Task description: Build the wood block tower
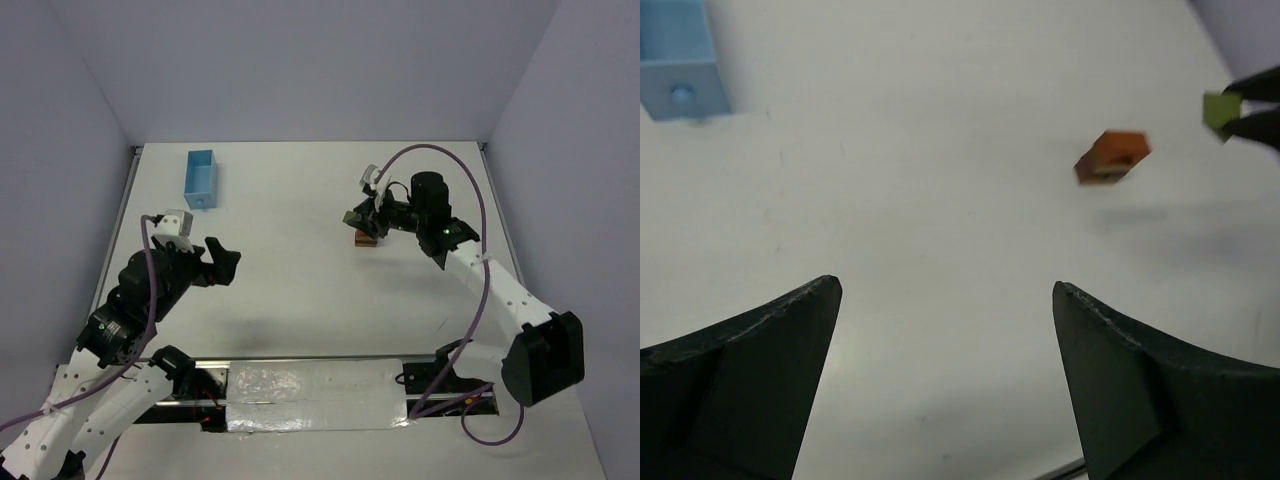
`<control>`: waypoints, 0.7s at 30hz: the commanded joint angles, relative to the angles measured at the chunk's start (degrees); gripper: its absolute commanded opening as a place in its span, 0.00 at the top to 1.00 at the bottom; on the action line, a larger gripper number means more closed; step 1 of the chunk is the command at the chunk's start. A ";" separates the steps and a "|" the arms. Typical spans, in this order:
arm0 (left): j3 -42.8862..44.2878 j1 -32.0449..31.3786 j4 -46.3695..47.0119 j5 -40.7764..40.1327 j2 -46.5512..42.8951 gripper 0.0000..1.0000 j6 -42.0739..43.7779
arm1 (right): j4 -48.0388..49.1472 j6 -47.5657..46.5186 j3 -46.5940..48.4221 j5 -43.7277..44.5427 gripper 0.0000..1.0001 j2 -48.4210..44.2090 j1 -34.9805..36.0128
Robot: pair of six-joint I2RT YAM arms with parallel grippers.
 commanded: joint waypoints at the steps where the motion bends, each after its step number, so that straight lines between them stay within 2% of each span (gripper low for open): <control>1: -2.20 -0.06 -2.43 0.62 -1.34 0.01 4.82 | -12.97 -22.73 5.30 -2.96 1.00 5.12 -4.11; 3: -2.73 -0.14 -1.72 1.95 -0.82 0.01 4.73 | -22.97 -27.64 9.34 -7.27 1.00 9.95 -7.62; 5: -2.99 -0.23 -1.72 2.39 -0.12 0.02 4.73 | -30.43 -32.41 15.49 -7.64 1.00 13.64 -9.21; 9: -3.52 -0.67 -1.54 2.92 -0.73 0.03 4.47 | -42.14 -38.38 26.55 -8.33 1.00 25.05 -11.06; 11: -3.78 -1.46 -1.54 2.31 -1.78 0.04 4.12 | -45.67 -39.80 29.56 -7.38 1.00 27.88 -11.67; 14: -4.05 -2.60 -1.54 1.51 -3.10 0.03 4.12 | -44.89 -39.44 29.75 -5.88 1.00 30.53 -11.85; 21: -3.96 -3.13 -2.07 0.19 -2.75 0.01 3.76 | -40.85 -40.15 25.88 -8.77 0.97 30.88 -11.94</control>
